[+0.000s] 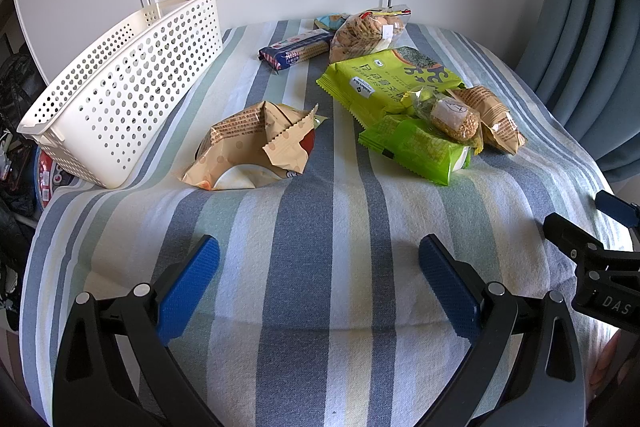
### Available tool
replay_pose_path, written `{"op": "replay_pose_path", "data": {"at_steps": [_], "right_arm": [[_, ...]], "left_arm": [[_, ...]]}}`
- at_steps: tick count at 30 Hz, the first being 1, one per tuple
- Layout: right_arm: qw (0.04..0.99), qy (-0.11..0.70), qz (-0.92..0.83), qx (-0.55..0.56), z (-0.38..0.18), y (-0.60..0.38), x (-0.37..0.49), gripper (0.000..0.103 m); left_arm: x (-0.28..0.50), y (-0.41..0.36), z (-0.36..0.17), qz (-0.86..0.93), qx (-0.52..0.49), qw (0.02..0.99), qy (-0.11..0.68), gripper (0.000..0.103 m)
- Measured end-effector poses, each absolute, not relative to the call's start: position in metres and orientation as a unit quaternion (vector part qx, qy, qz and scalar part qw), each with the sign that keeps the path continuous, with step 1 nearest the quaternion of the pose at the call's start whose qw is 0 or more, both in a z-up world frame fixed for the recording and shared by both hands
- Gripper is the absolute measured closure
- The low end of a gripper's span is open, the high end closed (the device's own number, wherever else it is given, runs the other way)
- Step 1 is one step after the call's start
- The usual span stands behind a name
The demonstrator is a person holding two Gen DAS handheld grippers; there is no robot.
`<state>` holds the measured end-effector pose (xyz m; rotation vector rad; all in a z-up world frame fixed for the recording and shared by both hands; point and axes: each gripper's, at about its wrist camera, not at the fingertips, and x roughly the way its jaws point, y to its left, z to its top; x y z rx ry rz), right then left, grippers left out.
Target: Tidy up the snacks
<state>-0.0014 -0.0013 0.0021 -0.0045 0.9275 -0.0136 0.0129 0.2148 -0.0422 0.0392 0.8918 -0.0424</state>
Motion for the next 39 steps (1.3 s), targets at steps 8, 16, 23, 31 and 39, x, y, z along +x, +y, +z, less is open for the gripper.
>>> {"op": "replay_pose_path", "data": {"at_steps": [8, 16, 23, 31, 39], "right_arm": [[0.894, 0.447, -0.007, -0.003, 0.0021, -0.0009, -0.0016, 0.005], [0.895, 0.447, -0.007, -0.003, 0.0020, -0.0007, -0.0019, 0.005], [0.895, 0.447, -0.007, -0.003, 0.0018, -0.0005, -0.0022, 0.005], [0.892, 0.451, -0.005, 0.000, 0.0023, -0.0017, 0.0009, 0.005], [0.893, 0.451, -0.005, -0.001, 0.0023, -0.0015, 0.0013, 0.005]], "left_arm": [[0.0129, 0.2147, -0.0423, -0.021, 0.018, 0.902, 0.431, 0.002], [0.0129, 0.2144, -0.0421, -0.021, 0.018, 0.902, 0.431, 0.002], [0.0130, 0.2143, -0.0421, -0.021, 0.019, 0.902, 0.431, 0.002], [0.0134, 0.2151, -0.0420, -0.021, 0.018, 0.902, 0.432, 0.002], [0.0133, 0.2149, -0.0417, -0.021, 0.017, 0.902, 0.431, 0.002]]}}
